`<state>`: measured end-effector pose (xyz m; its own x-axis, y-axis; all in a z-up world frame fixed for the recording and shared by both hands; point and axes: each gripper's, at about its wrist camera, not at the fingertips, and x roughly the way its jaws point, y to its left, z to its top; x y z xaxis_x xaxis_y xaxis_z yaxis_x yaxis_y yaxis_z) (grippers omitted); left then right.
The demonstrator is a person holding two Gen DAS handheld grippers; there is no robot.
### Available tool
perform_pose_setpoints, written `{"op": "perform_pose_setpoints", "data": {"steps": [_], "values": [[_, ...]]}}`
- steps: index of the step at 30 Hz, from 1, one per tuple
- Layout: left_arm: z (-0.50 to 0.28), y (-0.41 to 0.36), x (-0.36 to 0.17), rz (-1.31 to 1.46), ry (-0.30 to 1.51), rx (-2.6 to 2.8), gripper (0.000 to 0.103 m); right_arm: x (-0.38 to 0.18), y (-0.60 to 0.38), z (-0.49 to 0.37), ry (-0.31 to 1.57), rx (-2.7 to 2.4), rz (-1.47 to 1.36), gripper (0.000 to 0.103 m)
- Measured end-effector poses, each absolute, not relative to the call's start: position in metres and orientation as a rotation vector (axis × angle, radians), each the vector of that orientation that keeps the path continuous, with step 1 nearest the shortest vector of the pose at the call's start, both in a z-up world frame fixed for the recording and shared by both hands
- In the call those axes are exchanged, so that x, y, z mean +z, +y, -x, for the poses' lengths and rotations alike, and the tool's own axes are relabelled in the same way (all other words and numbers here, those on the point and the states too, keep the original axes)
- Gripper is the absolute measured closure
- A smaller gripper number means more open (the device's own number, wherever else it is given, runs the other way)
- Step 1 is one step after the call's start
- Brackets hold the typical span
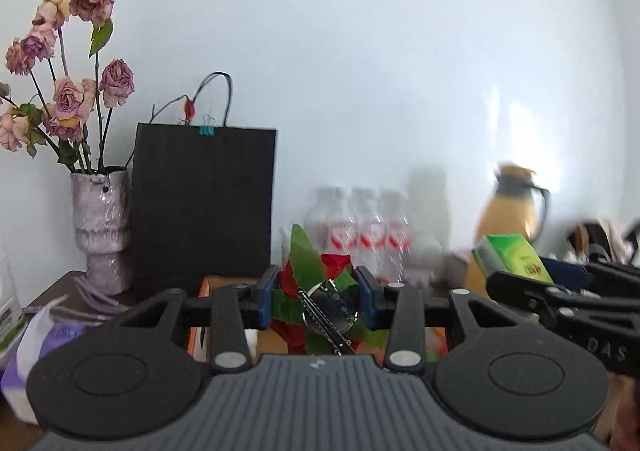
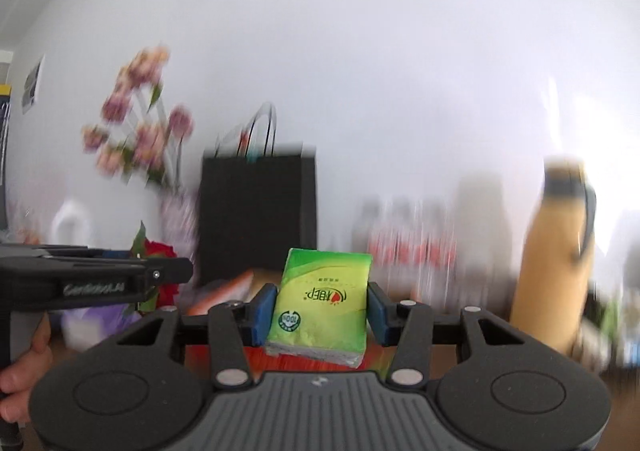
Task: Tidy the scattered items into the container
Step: 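Carry clip and tissue pack into the box and open both tools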
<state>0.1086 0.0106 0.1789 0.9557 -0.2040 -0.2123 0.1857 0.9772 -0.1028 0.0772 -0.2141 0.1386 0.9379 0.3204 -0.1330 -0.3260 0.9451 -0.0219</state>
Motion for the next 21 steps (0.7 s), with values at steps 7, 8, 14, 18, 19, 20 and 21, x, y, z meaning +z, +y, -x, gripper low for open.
{"op": "perform_pose_setpoints", "data": {"steps": [7,8,14,18,19,20,21], "values": [[-0.241,0.018,0.199,0.165,0.507,-0.276,0.062,0.192,-0.213,-0.193,0.332,0.383,0.066,0.056],[-0.264,0.016,0.193,0.165,0.576,-0.277,0.062,0.191,-0.212,-0.219,0.414,0.410,0.077,0.056],[-0.370,0.002,0.103,0.160,0.945,-0.261,0.062,0.120,-0.207,-0.351,0.919,0.453,-0.058,0.057],[-0.407,-0.001,0.059,0.118,1.016,-0.208,0.061,0.064,-0.180,-0.386,1.039,0.455,-0.081,0.057],[-0.412,-0.002,0.052,0.117,1.034,-0.209,0.060,0.054,-0.171,-0.394,1.061,0.454,-0.075,0.057],[-0.416,-0.003,0.044,0.118,1.049,-0.195,0.061,0.043,-0.162,-0.402,1.083,0.453,-0.066,0.057],[-0.418,-0.003,0.037,0.119,1.060,-0.184,0.055,0.033,-0.154,-0.407,1.098,0.440,-0.052,0.057]]}}
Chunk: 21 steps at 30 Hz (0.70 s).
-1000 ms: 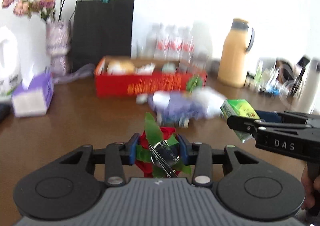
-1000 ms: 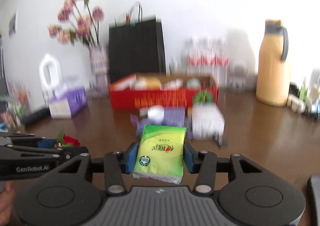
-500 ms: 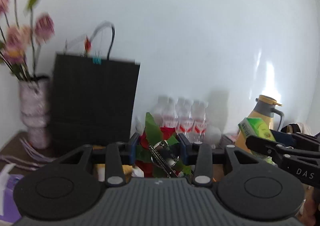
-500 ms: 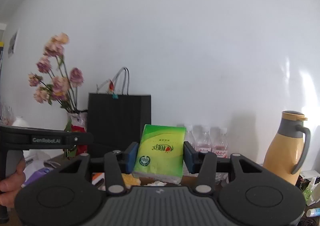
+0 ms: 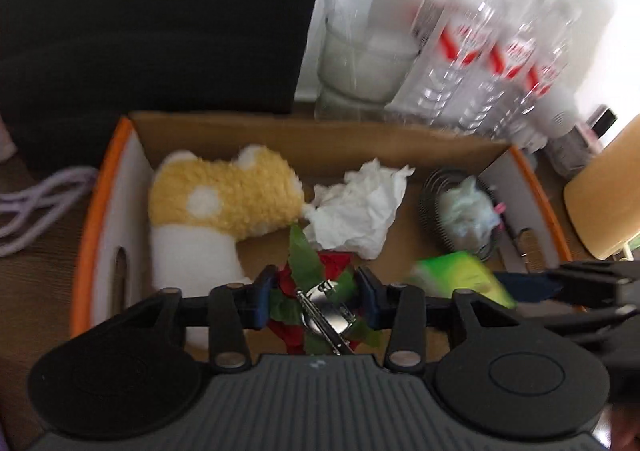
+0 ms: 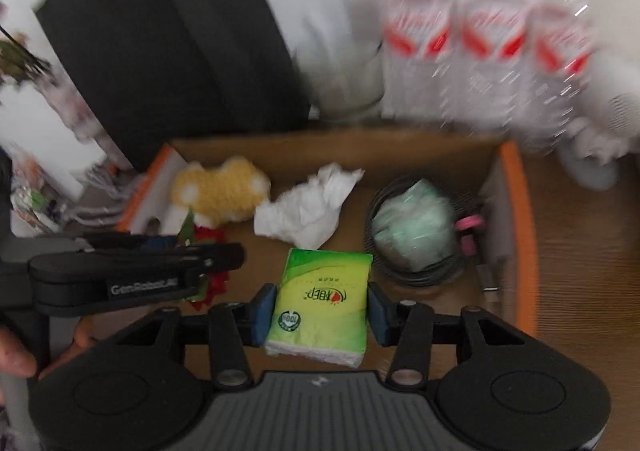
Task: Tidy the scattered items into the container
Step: 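Carry clip and tissue pack into the box and open both tools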
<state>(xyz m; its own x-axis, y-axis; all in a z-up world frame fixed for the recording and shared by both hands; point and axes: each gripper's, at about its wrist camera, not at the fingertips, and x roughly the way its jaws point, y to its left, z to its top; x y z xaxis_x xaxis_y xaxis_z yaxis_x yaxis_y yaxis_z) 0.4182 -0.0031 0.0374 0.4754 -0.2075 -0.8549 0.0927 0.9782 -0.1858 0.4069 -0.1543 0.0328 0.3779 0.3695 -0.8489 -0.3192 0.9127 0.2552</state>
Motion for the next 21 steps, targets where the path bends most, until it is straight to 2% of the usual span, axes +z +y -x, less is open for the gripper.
{"op": "perform_pose_setpoints", "data": {"steps": [4,9,11,14,16,21], "values": [[-0.415,-0.005,0.028,0.120,1.049,-0.212,0.052,0.007,-0.129,-0.415,1.111,0.387,0.035,0.058],[-0.411,0.000,0.041,0.139,1.023,-0.227,0.044,0.007,-0.124,-0.413,1.095,0.369,0.035,0.054],[-0.406,0.007,0.053,0.145,1.010,-0.231,0.043,0.017,-0.131,-0.412,1.095,0.373,-0.006,0.053],[-0.394,0.018,0.075,0.143,0.992,-0.212,0.032,0.038,-0.147,-0.403,1.076,0.373,-0.032,0.044],[-0.387,0.022,0.090,0.129,0.988,-0.201,0.030,0.055,-0.159,-0.396,1.058,0.361,-0.044,0.040],[-0.354,0.034,0.121,0.100,0.959,-0.143,0.013,0.093,-0.192,-0.379,1.027,0.322,-0.097,0.035]]}}
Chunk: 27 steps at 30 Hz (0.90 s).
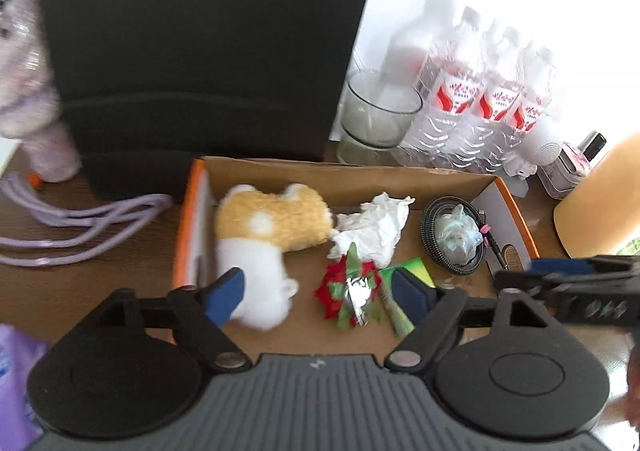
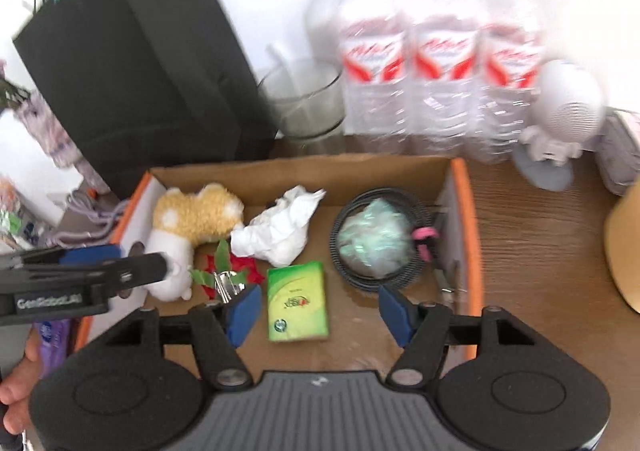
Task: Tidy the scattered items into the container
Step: 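Carry clip and tissue pack into the box and open both tools, then withdraw both tools from the box toward the remaining table items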
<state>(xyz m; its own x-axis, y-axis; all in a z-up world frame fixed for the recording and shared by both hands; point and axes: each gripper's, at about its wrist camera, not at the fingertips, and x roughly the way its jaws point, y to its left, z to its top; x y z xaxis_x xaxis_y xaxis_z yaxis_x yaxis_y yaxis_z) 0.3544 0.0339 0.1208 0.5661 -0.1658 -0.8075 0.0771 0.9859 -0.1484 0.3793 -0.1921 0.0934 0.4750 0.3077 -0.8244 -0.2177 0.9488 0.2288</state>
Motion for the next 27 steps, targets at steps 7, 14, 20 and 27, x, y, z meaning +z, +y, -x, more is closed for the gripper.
{"op": "perform_pose_setpoints", "data": {"steps": [7,14,20,27], "values": [[-0.310,0.045,0.126,0.080,0.944,-0.068,0.001,0.113,-0.221,-0.353,1.005,0.263,-0.103,0.025],[-0.256,0.038,0.144,0.042,0.642,0.043,0.001,0.131,-0.213,-0.312,0.845,0.280,-0.077,0.025],[-0.202,0.025,0.127,0.028,0.329,0.008,0.000,0.114,-0.210,-0.238,0.348,0.343,-0.078,0.009],[-0.193,0.022,0.120,0.015,0.344,0.016,0.000,0.105,-0.205,-0.232,0.367,0.322,-0.057,0.011]]}}
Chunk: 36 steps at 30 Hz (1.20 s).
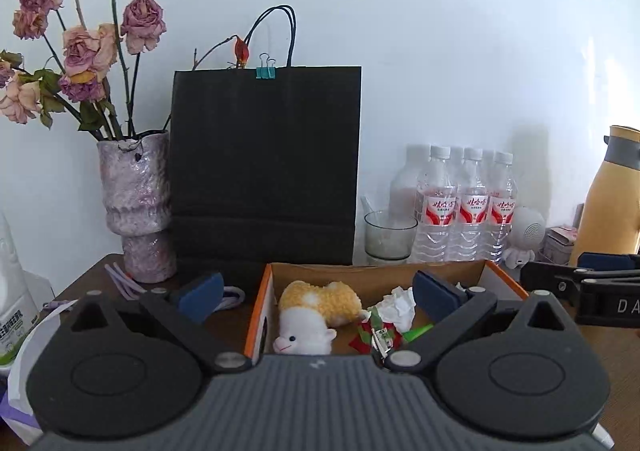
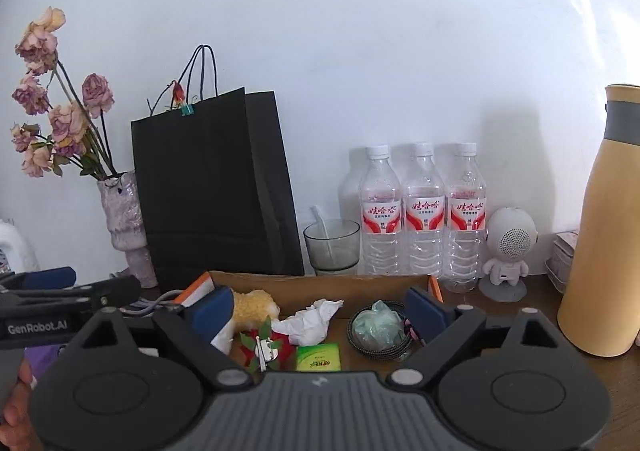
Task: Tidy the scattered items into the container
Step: 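Withdraw both tools from the box toward the remaining table items, then grasp the white bottle cap with the left tool while the right tool grasps the cotton-swab box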
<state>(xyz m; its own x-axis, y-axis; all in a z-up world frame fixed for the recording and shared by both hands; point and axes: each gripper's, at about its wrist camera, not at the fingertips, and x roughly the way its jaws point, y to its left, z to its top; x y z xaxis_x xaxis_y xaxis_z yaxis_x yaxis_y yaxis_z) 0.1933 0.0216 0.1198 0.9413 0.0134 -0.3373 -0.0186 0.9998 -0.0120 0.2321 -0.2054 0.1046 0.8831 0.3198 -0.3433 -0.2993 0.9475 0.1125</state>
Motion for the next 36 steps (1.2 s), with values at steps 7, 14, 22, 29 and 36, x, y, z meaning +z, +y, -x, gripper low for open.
{"op": "perform_pose_setpoints", "data": {"steps": [7,14,22,29,36], "values": [[-0.068,0.006,0.071,0.020,0.381,-0.118,0.000,0.083,-0.238,-0.115,0.387,0.288,-0.166,0.019],[-0.016,-0.032,0.040,-0.096,0.433,-0.212,0.000,0.032,-0.235,-0.026,0.503,0.266,-0.012,0.019],[-0.135,-0.046,0.038,-0.094,0.547,-0.283,0.019,0.027,-0.236,-0.086,0.529,0.197,-0.031,0.022],[-0.177,-0.066,0.013,-0.164,0.614,-0.311,0.030,0.008,-0.235,-0.127,0.595,0.171,-0.013,0.023],[-0.179,-0.060,0.006,-0.129,0.642,-0.343,0.062,-0.006,-0.229,-0.147,0.627,0.148,0.015,0.030]]}}
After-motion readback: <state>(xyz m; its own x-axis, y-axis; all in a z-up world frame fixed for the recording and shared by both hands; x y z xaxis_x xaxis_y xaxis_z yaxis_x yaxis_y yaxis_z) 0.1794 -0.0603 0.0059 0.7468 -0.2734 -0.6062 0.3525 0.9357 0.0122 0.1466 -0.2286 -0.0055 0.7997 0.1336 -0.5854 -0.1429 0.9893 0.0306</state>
